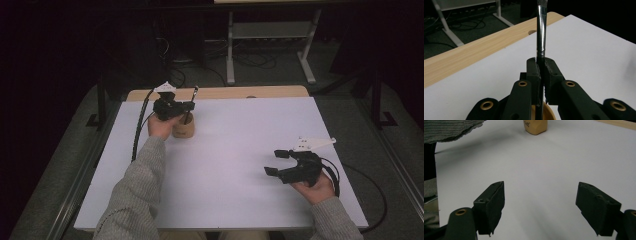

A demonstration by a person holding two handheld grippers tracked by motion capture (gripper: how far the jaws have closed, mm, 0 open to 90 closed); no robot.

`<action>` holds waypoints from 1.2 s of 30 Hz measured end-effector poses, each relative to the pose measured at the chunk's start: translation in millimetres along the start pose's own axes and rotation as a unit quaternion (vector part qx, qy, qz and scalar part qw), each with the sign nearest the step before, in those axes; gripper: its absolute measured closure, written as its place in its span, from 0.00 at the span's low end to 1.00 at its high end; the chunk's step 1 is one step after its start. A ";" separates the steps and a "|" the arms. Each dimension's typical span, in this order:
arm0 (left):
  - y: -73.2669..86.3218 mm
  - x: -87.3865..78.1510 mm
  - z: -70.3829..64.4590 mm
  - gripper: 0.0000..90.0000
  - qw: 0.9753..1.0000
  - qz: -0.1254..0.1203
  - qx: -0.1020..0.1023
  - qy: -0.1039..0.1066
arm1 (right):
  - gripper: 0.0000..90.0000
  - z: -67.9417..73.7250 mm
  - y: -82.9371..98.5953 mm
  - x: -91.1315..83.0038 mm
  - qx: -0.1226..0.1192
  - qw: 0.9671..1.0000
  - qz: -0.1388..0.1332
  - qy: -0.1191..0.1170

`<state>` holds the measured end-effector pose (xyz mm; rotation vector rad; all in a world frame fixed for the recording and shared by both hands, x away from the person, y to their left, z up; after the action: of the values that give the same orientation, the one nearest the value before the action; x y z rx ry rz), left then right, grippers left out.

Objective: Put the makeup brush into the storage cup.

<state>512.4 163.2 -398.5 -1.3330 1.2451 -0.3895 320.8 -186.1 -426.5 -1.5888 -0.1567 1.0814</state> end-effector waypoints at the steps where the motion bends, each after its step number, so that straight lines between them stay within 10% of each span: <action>1: -0.2 0.0 -0.2 0.93 1.000 0.000 0.001 -0.001 | 0.25 0.1 0.0 0.1 0.000 1.000 0.000 0.000; 24: -2.5 -3.2 -1.3 0.89 1.000 0.003 0.006 -0.013 | 0.25 0.4 -0.7 0.2 0.000 1.000 -0.002 -0.003; 36: -7.1 -11.8 -10.8 0.69 1.000 0.016 0.008 -0.018 | 0.25 1.5 -1.7 1.0 -0.001 1.000 -0.003 -0.004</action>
<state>502.1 165.3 -384.6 -1.2995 1.2290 -0.3522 321.0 -183.8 -425.5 -1.5848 -0.1692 1.0835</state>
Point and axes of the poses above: each handheld gripper's, and its own axes: x roughly forward along the jaws, y roughly out of its underside, z roughly to its left, the point moved 5 cm from there along x, roughly forward along the jaws, and after that the axes turned 11 degrees about y, right-handed, at the moved point
